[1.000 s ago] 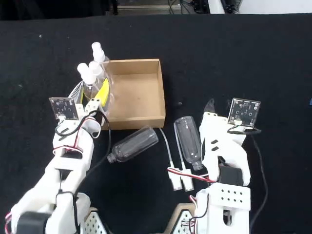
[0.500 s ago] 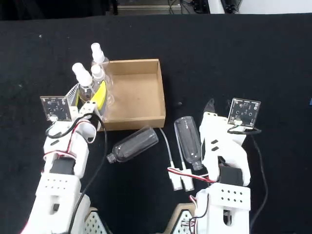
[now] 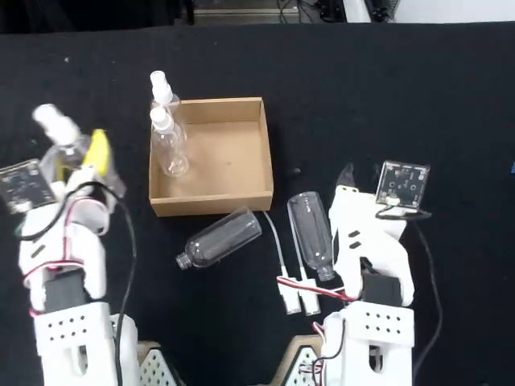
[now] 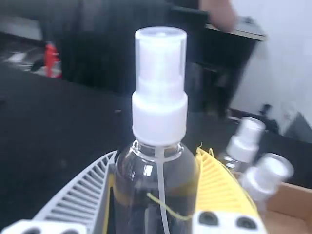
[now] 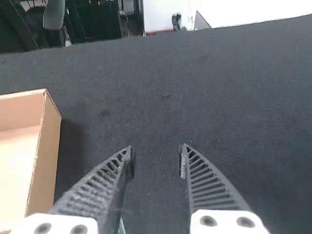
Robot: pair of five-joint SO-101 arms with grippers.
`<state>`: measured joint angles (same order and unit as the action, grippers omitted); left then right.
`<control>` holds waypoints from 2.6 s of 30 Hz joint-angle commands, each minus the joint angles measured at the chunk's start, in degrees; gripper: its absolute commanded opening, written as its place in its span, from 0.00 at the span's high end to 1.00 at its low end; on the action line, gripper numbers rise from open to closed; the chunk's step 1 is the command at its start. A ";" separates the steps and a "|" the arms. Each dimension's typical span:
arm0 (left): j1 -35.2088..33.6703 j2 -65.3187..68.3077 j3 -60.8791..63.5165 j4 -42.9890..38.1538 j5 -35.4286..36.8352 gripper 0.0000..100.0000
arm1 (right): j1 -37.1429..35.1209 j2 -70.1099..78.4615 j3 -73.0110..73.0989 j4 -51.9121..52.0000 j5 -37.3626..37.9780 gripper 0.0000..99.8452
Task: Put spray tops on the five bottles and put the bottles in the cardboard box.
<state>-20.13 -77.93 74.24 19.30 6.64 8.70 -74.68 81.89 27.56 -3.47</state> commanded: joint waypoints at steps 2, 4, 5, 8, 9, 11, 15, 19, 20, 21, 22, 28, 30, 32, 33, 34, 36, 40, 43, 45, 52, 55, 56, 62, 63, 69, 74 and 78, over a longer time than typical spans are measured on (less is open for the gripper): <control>-8.22 4.40 1.01 -0.09 0.26 0.94 | -2.29 0.40 -14.99 14.86 0.62 0.92; -10.33 7.12 2.07 -0.09 0.26 0.94 | -5.10 0.92 -19.47 18.55 2.29 0.97; -11.30 8.18 2.42 -0.09 0.26 0.94 | -7.65 0.92 -21.14 19.69 3.60 0.98; -14.20 10.20 2.42 0.00 0.26 0.94 | -17.93 1.36 -24.48 21.19 4.84 0.99; -15.08 10.46 2.51 0.00 0.09 0.94 | -21.36 2.15 -25.36 21.10 4.84 0.99; -16.57 10.55 2.51 0.26 -0.18 0.93 | -27.78 4.97 -26.86 19.96 4.84 0.99; -15.08 10.46 3.91 0.00 -0.18 0.93 | -38.33 13.41 -26.95 13.19 1.49 0.99; -13.14 10.46 5.58 -0.09 -0.18 0.93 | -43.96 24.40 -27.38 4.31 -3.25 0.99; -13.05 10.46 6.02 -0.09 -0.18 0.93 | -44.66 27.30 -27.47 1.23 -4.75 0.99; -13.05 10.46 6.46 -0.09 -0.18 0.93 | -45.27 30.29 -27.47 -1.58 -6.24 0.99; -13.05 10.46 7.08 -0.09 -0.18 0.93 | -45.71 33.10 -27.56 -4.13 -7.56 0.99; -13.05 10.46 9.10 -0.09 -0.18 0.93 | -48.44 51.30 -34.15 -9.14 -9.32 0.99; -13.05 10.46 9.54 -0.09 -0.18 0.93 | -48.18 56.57 -37.41 -9.05 -9.32 0.99; -13.05 10.46 9.80 -0.09 -0.18 0.93 | -48.18 60.88 -40.31 -9.05 -9.32 0.99; -13.05 10.46 10.07 -0.09 -0.18 0.93 | -48.35 62.55 -41.45 -9.05 -9.32 0.99; -13.05 10.46 10.24 -0.09 -0.18 0.93 | -48.35 63.96 -42.51 -9.05 -9.32 0.99; -13.05 10.46 10.33 -0.09 -0.18 0.93 | -48.26 65.98 -44.35 -9.58 -9.32 0.99; -13.14 10.46 10.33 -0.09 -0.18 0.93 | -47.03 69.67 -48.48 -9.49 -9.23 0.99; -13.14 10.46 10.33 -0.09 -0.18 0.93 | -47.03 72.40 -50.15 -9.49 -9.23 0.99; -13.14 10.46 10.33 -0.09 -0.18 0.93 | -47.03 74.51 -51.21 -9.58 -9.23 0.99; -13.14 10.46 10.24 -0.09 -0.18 0.93 | -46.77 81.10 -57.36 -9.58 -9.23 0.99; -13.14 10.46 10.24 -0.09 -0.18 0.93 | -46.77 82.77 -58.51 -9.58 -9.23 0.99; -13.14 10.46 10.24 -0.09 -0.18 0.93 | -46.77 83.21 -58.95 -9.58 -9.23 0.99; -13.14 10.46 10.24 -0.09 -0.26 0.93 | -46.68 86.99 -61.93 -9.67 -9.23 0.99; -13.14 10.46 10.24 -0.09 -0.26 0.93 | -46.68 87.78 -62.55 -9.67 -9.23 0.99; -13.14 10.46 10.24 -0.09 -0.26 0.93 | -46.68 91.12 -65.71 -9.67 -8.88 0.99; -13.14 10.46 10.24 -0.09 -0.26 0.93 | -46.68 91.21 -65.98 -9.67 -8.79 0.99; -13.14 10.46 10.24 -0.09 -0.26 0.93 | -46.59 91.30 -65.98 -10.46 -8.79 0.99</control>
<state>-34.02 -67.38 85.49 19.47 6.64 -38.59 17.54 19.38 19.56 -12.26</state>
